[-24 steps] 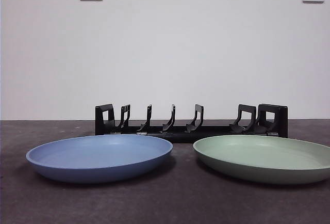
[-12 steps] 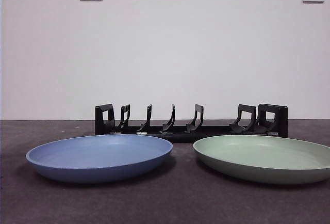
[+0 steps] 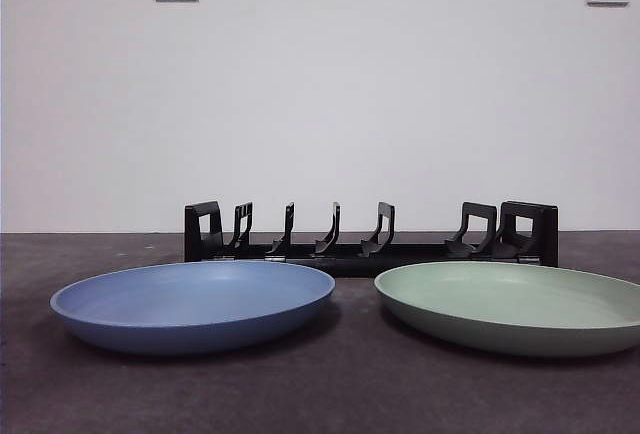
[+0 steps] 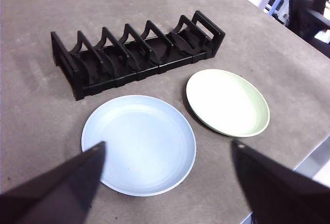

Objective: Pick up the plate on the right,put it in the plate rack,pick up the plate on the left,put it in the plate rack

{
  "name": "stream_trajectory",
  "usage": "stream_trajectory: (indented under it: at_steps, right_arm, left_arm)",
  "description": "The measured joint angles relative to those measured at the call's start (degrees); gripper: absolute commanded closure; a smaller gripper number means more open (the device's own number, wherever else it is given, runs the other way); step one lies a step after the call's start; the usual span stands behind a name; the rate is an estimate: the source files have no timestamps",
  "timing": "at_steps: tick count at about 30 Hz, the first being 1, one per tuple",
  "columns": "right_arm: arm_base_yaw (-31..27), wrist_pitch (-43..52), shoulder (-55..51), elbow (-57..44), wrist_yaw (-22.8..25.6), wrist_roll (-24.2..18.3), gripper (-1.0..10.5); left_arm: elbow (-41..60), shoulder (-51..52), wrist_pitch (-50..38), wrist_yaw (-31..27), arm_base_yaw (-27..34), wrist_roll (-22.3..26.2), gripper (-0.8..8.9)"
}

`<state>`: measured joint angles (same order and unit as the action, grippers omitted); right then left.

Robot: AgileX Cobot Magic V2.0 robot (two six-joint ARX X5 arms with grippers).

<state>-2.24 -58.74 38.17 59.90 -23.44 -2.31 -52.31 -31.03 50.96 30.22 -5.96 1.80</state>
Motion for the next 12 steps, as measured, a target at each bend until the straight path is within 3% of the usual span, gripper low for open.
stream_trajectory:
  at_steps: [5, 12]
  right_arm:
    - [0.00, -0.11, 5.46, 0.04, -0.09, 0.50, 3.5]
    - [0.00, 2.86, 26.73, 0.09, -0.09, 0.55, 3.5]
  left_arm:
    - [-1.92, -1.81, -0.17, 0.04, -3.43, 4.87, 1.66]
    - [-4.04, -6.49, -0.48, 0.02, -7.56, 8.31, 1.66]
